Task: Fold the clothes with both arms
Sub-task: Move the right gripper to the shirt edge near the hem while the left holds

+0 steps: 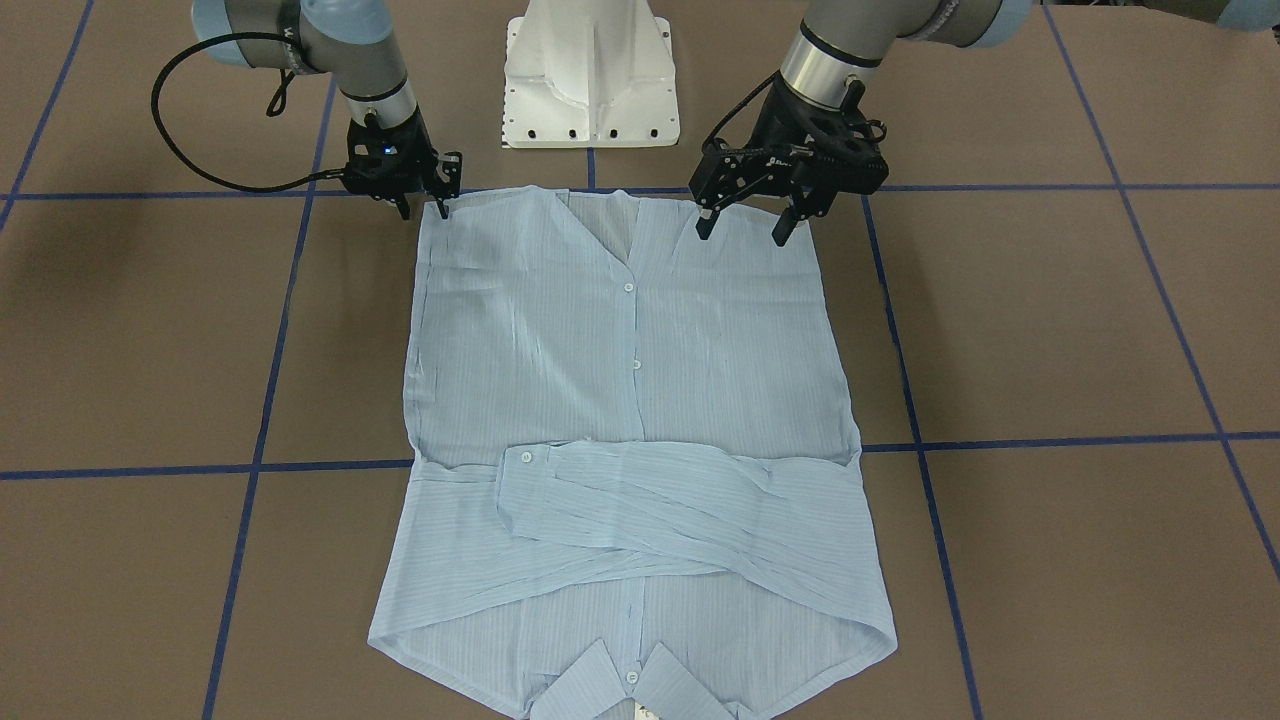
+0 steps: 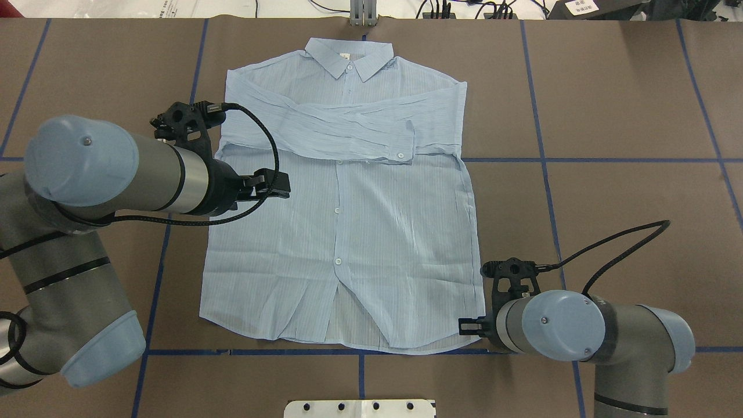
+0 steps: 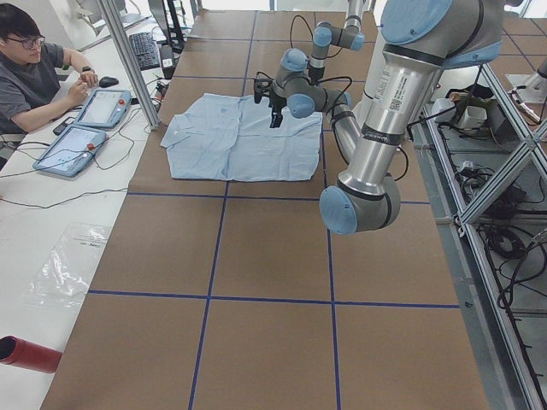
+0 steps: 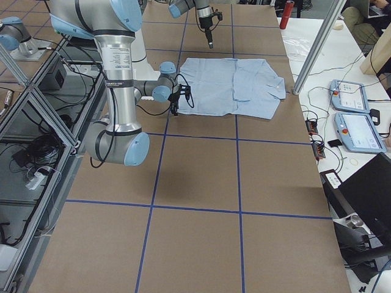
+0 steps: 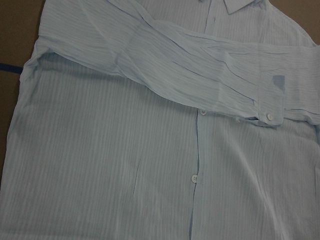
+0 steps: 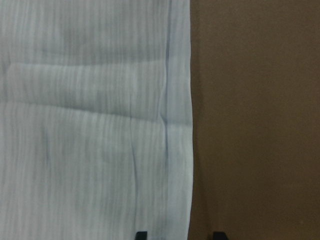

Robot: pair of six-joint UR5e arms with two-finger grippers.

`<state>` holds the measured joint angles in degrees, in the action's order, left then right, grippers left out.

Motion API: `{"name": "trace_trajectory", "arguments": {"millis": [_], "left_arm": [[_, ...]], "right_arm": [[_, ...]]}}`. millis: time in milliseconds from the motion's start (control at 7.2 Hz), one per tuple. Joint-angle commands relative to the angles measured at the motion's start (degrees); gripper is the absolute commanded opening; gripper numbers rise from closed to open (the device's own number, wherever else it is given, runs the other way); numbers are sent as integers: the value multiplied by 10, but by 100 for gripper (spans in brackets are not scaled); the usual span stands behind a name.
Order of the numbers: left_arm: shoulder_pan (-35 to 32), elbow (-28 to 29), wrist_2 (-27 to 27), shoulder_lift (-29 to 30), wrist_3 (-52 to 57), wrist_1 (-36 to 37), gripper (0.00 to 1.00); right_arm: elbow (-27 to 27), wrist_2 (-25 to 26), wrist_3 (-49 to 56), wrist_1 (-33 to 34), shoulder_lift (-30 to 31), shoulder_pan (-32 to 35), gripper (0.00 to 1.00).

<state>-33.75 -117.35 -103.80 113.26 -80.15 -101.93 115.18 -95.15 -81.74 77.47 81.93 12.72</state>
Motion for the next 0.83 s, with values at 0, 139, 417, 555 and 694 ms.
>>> {"name": "trace_trajectory", "arguments": {"millis": [0, 139, 417, 555, 694], "left_arm": [[0, 0, 0, 0, 0, 0, 99], [0, 0, 0, 0, 0, 0, 99], [0, 2, 1, 0, 0, 0, 99], [0, 2, 1, 0, 0, 0, 99], [0, 3, 1, 0, 1, 0, 99]], "right_arm": [[-2, -6, 0, 0, 0, -6, 48], [-1, -15, 0, 0, -1, -6, 45], [2, -23, 1, 0, -1, -3, 14], [8, -35, 1, 4, -1, 3, 2], [8, -36, 1, 5, -1, 6, 0]]}}
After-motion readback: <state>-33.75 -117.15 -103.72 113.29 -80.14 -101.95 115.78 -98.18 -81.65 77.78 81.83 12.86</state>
